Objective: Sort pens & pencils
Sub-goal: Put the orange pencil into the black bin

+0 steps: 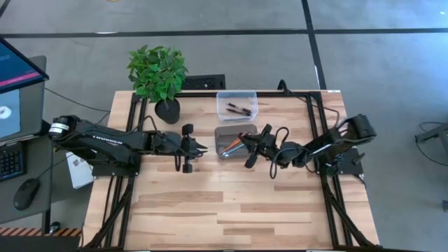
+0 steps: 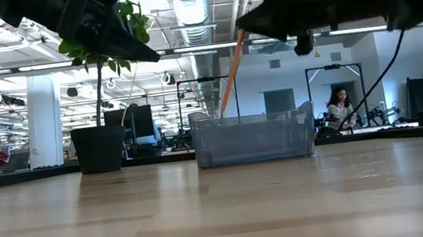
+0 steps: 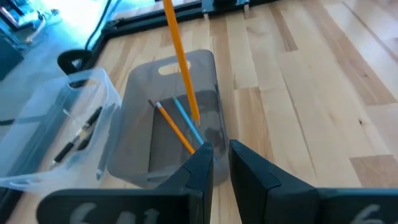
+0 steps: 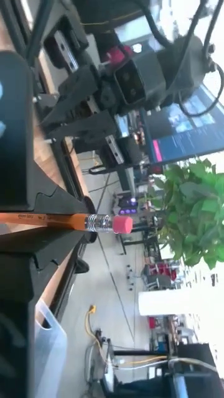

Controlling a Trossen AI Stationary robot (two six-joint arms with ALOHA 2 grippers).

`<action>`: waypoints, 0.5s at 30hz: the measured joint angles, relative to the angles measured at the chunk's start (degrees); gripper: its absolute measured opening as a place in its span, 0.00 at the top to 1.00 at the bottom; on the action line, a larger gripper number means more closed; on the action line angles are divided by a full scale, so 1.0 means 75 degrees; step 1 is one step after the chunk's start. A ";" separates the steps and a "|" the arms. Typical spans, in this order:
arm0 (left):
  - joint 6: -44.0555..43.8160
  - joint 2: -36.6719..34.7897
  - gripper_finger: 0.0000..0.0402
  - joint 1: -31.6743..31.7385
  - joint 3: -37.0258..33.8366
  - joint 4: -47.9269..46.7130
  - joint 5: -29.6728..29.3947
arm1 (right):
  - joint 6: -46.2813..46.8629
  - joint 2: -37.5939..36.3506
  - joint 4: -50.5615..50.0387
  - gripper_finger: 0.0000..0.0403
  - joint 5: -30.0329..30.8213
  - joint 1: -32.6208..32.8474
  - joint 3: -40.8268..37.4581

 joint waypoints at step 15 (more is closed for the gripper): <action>-0.0343 -0.0003 0.89 0.0000 0.0000 -0.0447 0.0017 | 0.2090 0.2311 0.1875 0.90 0.0124 -0.0284 0.0000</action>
